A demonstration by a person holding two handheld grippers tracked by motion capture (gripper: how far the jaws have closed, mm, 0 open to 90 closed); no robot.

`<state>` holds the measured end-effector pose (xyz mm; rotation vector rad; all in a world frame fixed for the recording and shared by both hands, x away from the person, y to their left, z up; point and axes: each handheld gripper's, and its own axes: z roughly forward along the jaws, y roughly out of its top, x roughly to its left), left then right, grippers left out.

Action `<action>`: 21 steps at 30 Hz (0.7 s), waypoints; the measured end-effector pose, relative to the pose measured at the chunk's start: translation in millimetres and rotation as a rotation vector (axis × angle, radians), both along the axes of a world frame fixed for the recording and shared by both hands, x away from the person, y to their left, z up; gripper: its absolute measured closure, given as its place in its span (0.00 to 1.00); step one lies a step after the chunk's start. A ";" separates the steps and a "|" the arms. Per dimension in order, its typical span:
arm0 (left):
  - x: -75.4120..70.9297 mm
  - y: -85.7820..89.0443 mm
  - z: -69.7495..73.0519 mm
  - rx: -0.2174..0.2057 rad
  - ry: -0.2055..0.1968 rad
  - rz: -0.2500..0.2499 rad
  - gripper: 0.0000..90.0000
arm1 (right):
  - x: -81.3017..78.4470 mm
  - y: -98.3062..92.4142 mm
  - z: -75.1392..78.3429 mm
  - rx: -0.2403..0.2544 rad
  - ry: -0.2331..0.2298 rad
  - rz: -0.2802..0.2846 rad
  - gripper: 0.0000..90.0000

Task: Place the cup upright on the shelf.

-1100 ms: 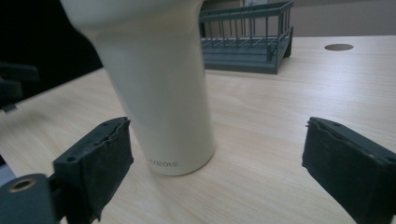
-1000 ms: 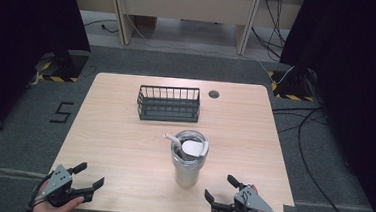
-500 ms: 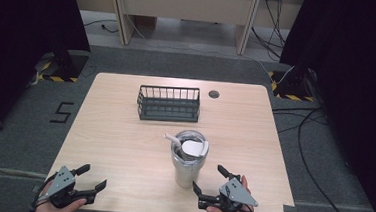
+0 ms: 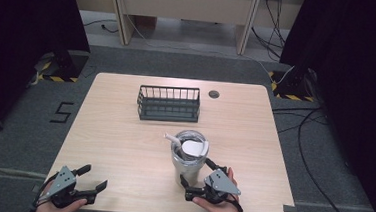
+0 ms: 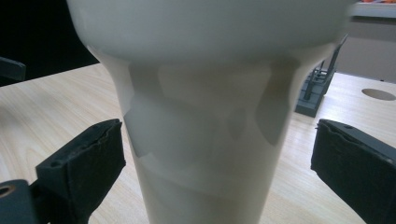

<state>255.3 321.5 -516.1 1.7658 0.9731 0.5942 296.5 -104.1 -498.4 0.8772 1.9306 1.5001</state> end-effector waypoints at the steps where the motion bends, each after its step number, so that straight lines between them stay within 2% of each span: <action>1: -0.1 -0.2 0.0 0.000 0.000 -0.001 0.17 | 1.2 1.2 -0.8 -0.002 0.001 0.000 0.03; 17: -1.5 0.5 0.9 0.001 -0.006 -0.015 0.17 | 12.6 17.0 -12.9 0.006 0.024 -0.013 0.10; 21: -1.3 0.6 0.4 0.002 -0.006 -0.019 0.17 | 11.0 16.8 -15.3 0.010 -0.006 -0.011 0.11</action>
